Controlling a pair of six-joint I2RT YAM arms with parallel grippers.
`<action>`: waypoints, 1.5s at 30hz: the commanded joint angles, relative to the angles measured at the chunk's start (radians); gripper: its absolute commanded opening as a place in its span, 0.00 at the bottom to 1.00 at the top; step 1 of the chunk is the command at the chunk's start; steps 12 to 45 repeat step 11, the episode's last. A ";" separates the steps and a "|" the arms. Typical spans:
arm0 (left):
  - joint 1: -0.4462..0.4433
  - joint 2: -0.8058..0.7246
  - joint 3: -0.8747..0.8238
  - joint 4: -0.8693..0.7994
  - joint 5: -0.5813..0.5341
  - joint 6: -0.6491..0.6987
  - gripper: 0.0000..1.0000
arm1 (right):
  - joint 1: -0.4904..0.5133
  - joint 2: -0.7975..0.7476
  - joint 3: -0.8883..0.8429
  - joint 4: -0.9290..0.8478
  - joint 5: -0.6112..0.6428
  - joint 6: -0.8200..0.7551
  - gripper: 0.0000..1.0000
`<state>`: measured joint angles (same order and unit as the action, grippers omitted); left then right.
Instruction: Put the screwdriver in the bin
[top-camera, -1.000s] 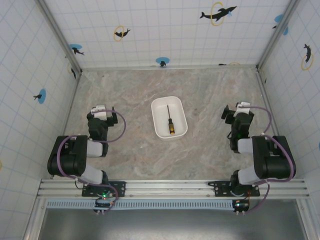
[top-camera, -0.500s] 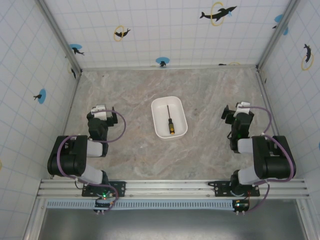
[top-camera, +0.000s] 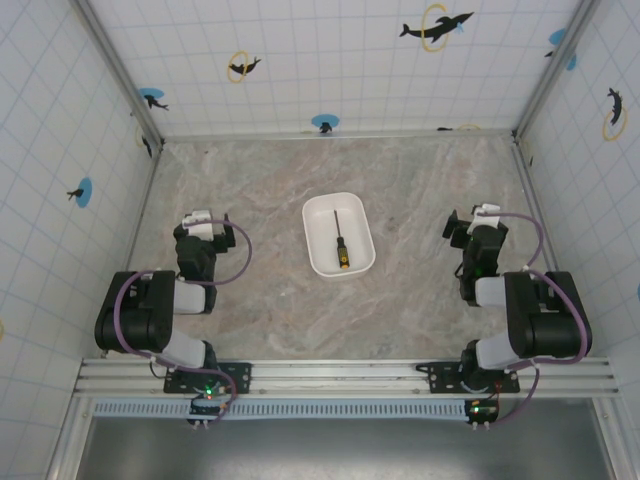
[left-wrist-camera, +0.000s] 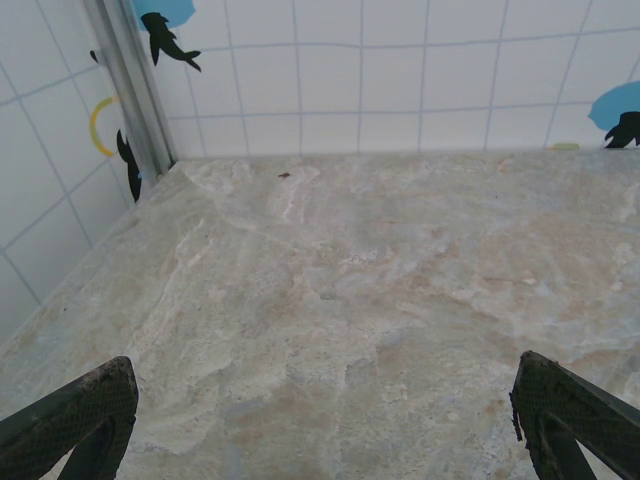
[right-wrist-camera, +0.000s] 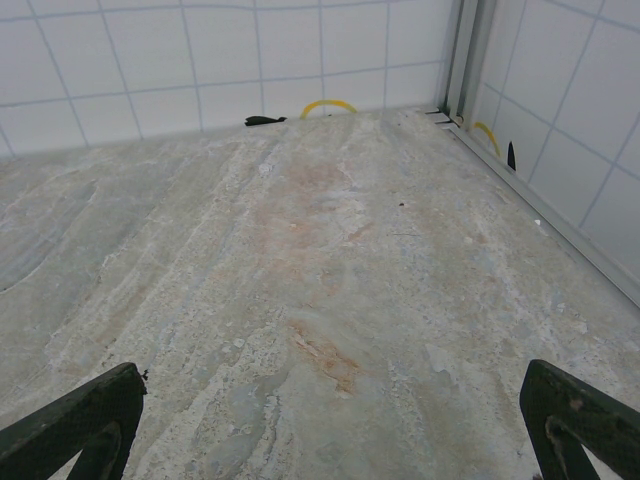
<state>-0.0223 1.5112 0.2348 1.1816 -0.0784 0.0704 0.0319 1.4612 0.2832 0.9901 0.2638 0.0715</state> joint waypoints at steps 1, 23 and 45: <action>0.005 0.001 0.016 0.006 0.015 -0.018 0.98 | -0.001 0.008 0.028 0.016 0.006 0.005 0.99; 0.004 0.001 0.016 0.003 0.015 -0.017 0.98 | -0.003 0.009 0.030 0.017 0.005 0.007 0.99; 0.004 0.001 0.016 0.003 0.015 -0.017 0.98 | -0.003 0.009 0.030 0.017 0.005 0.007 0.99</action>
